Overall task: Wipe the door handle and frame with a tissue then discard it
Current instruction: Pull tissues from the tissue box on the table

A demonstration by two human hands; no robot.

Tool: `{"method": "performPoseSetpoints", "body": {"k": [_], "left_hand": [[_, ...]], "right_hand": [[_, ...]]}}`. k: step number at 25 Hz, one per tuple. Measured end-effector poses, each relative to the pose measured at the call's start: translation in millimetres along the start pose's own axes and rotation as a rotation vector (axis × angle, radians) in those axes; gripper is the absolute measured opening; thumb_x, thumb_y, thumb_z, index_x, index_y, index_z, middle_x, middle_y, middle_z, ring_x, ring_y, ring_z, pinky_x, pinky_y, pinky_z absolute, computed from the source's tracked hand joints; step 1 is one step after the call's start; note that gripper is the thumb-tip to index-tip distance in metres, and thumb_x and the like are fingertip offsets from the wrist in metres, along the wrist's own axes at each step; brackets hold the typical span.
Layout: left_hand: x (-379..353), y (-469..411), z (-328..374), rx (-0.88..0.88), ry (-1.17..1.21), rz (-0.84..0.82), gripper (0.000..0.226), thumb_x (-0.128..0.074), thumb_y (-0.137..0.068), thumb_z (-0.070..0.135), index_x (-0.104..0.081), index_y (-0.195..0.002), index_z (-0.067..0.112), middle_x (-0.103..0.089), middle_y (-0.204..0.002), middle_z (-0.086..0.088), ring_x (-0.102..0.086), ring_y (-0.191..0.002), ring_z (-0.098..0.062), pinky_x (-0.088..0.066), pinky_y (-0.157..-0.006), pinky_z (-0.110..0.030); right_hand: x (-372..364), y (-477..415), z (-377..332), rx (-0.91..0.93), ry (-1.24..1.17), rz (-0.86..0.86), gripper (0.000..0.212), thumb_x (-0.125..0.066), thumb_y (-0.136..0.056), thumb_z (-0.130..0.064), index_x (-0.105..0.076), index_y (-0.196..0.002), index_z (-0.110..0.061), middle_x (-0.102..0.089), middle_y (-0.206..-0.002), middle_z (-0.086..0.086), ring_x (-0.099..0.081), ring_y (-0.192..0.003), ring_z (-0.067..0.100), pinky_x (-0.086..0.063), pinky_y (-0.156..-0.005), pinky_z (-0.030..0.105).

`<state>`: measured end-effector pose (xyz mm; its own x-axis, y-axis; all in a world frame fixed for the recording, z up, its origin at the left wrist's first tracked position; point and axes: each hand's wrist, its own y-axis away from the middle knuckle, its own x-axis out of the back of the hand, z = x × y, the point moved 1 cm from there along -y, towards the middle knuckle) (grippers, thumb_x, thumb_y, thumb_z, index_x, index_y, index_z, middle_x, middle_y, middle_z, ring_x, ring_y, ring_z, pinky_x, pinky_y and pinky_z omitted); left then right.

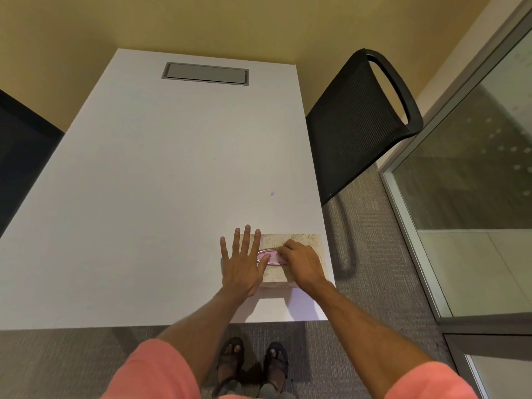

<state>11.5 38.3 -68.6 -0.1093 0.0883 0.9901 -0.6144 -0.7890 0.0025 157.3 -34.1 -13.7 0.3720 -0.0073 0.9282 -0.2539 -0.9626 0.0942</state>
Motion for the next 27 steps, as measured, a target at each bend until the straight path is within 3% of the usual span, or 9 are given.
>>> {"method": "performPoseSetpoints", "body": {"k": [5, 7, 9, 15, 18, 20, 22, 24, 27], "left_hand": [[0.8, 0.3, 0.4, -0.008, 0.008, 0.024, 0.071, -0.021, -0.096, 0.058, -0.03, -0.154, 0.019, -0.022, -0.162, -0.011, -0.021, -0.149, -0.034, -0.011, -0.116, -0.062], [-0.9, 0.2, 0.1, -0.017, 0.018, 0.037, 0.07, -0.024, -0.096, 0.057, -0.035, -0.153, 0.018, -0.026, -0.16, -0.012, -0.025, -0.148, -0.035, -0.013, -0.115, -0.063], [-1.6, -1.3, 0.0, -0.014, 0.02, 0.025, 0.07, -0.025, -0.095, 0.058, -0.036, -0.152, 0.018, -0.027, -0.16, -0.012, -0.026, -0.148, -0.035, -0.014, -0.115, -0.063], [2.2, 0.1, 0.0, -0.022, 0.024, 0.006, 0.073, -0.02, -0.095, 0.06, -0.029, -0.154, 0.019, -0.022, -0.162, -0.012, -0.019, -0.149, -0.036, -0.001, -0.118, -0.062], [18.6, -5.5, 7.6, -0.075, 0.069, 0.063, 0.062, -0.035, -0.098, 0.051, -0.046, -0.146, 0.014, -0.042, -0.153, -0.013, -0.037, -0.143, -0.036, 0.005, -0.119, -0.057], [34.5, -17.6, 28.6, -0.07, 0.389, 0.061, 0.042, -0.043, -0.102, 0.038, -0.059, -0.134, 0.014, -0.057, -0.139, -0.01, -0.052, -0.13, -0.031, -0.023, -0.118, -0.048], [59.4, -28.3, 57.7, 0.063, 0.953, -0.101, 0.03, -0.045, -0.104, 0.034, -0.063, -0.116, 0.015, -0.067, -0.115, -0.009, -0.064, -0.107, -0.024, -0.052, -0.094, -0.038], [78.1, -34.9, 89.8, 0.172, 1.344, -0.295, 0.025, -0.05, -0.102, 0.036, -0.065, -0.1, 0.016, -0.07, -0.097, -0.007, -0.069, -0.088, -0.02, -0.059, -0.075, -0.03], [90.7, -36.5, 132.8, 0.097, 1.477, -0.398, 0.009, -0.063, -0.096, 0.026, -0.066, -0.089, 0.02, -0.07, -0.088, -0.004, -0.068, -0.083, -0.018, -0.058, -0.067, -0.021]], "right_hand": [[3.7, 6.2, -2.4, -0.005, -0.096, 0.028, 0.016, -0.052, -0.094, -0.011, -0.067, -0.101, -0.013, -0.067, -0.103, 0.005, -0.057, -0.094, 0.021, -0.045, -0.078, 0.034], [6.4, 10.0, -6.0, -0.095, -0.232, 0.003, 0.025, -0.044, -0.094, -0.017, -0.061, -0.08, -0.027, -0.061, -0.085, 0.0, -0.052, -0.085, 0.016, -0.04, -0.081, 0.042], [9.6, 10.9, -8.5, -0.184, -0.332, 0.078, 0.031, -0.032, -0.092, -0.029, -0.045, -0.065, -0.023, -0.047, -0.068, -0.006, -0.042, -0.073, 0.012, -0.037, -0.076, 0.044], [39.2, -0.5, -10.6, -0.163, -0.436, 0.341, 0.012, -0.042, -0.1, -0.011, -0.054, -0.098, -0.008, -0.059, -0.088, 0.005, -0.051, -0.079, 0.019, -0.043, -0.064, 0.035], [53.7, 1.3, -5.0, -0.264, -0.529, 0.434, 0.014, -0.04, -0.102, -0.014, -0.051, -0.096, -0.01, -0.056, -0.086, 0.005, -0.052, -0.075, 0.017, -0.043, -0.061, 0.033], [59.8, 8.2, 2.1, -0.368, -0.583, 0.506, 0.015, -0.039, -0.103, -0.014, -0.051, -0.098, -0.008, -0.057, -0.088, 0.01, -0.055, -0.076, 0.02, -0.045, -0.061, 0.032], [67.0, 18.2, 6.1, -0.465, -0.622, 0.553, 0.014, -0.039, -0.103, -0.014, -0.051, -0.099, -0.008, -0.06, -0.092, 0.013, -0.059, -0.081, 0.026, -0.051, -0.066, 0.038], [74.5, 32.7, 11.0, -0.501, -0.625, 0.576, 0.012, -0.041, -0.102, -0.013, -0.052, -0.098, -0.009, -0.061, -0.093, 0.014, -0.061, -0.084, 0.028, -0.053, -0.07, 0.041], [85.0, 66.5, 25.7, -0.475, -0.589, 0.643, 0.01, -0.052, -0.098, -0.013, -0.061, -0.096, -0.008, -0.063, -0.094, 0.008, -0.061, -0.085, 0.022, -0.054, -0.072, 0.033]]}}
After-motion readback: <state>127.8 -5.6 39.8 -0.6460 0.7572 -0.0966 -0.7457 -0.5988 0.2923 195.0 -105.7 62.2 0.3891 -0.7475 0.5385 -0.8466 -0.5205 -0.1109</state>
